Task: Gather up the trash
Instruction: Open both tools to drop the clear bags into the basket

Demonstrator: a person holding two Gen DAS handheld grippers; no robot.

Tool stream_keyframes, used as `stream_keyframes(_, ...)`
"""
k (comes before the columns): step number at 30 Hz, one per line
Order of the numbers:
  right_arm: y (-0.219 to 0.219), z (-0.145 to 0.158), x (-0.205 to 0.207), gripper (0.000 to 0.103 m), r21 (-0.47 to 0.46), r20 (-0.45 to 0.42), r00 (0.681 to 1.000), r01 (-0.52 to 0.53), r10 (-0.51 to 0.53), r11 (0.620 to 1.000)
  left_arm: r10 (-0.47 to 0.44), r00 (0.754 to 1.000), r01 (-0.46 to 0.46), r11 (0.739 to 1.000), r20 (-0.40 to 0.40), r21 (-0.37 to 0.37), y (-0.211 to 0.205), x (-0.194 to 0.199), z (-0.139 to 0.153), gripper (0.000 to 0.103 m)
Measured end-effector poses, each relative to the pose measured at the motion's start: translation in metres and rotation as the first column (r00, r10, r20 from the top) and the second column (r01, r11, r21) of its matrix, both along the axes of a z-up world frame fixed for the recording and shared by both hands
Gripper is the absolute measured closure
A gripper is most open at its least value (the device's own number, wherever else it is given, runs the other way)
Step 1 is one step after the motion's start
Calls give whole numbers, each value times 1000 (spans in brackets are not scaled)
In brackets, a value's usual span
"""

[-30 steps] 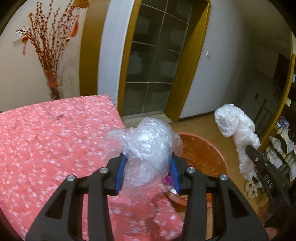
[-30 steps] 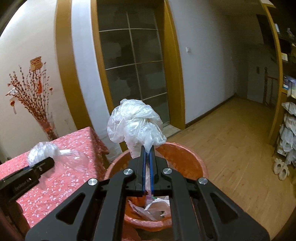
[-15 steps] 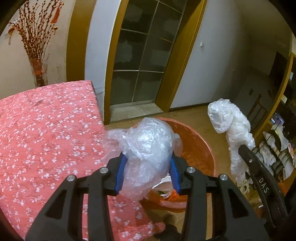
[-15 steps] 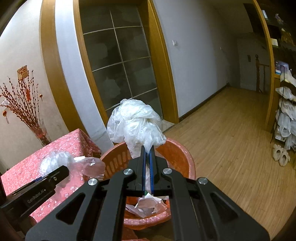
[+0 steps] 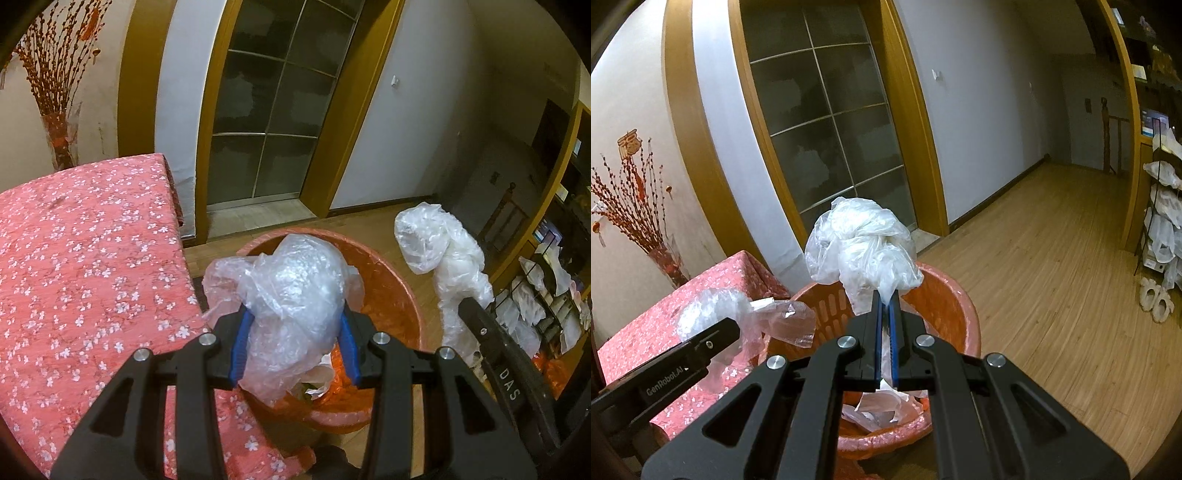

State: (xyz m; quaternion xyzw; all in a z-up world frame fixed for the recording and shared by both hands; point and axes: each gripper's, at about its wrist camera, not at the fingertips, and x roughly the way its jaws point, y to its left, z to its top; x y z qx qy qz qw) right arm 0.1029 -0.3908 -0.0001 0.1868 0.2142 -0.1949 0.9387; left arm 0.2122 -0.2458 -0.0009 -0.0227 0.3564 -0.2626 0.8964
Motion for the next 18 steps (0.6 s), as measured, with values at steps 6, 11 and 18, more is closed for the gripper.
stream_keyframes(6,-4,-3,2,99,12,-5,1000,-3,4,1000,1,1000,-1,1000,-14,-5,-5,6,-4,62)
stream_keyframes(11,-8,-5,4,99,24,-9,1000,-6,6,1000,-14,1000,14,1000,-15,0,-11,8,-7,62)
stream_keyframes(18,-10,-7,9,99,49,-3,1000,-21,22,999,-24,999,24,1000,-21,-1,-16,15,-10,61)
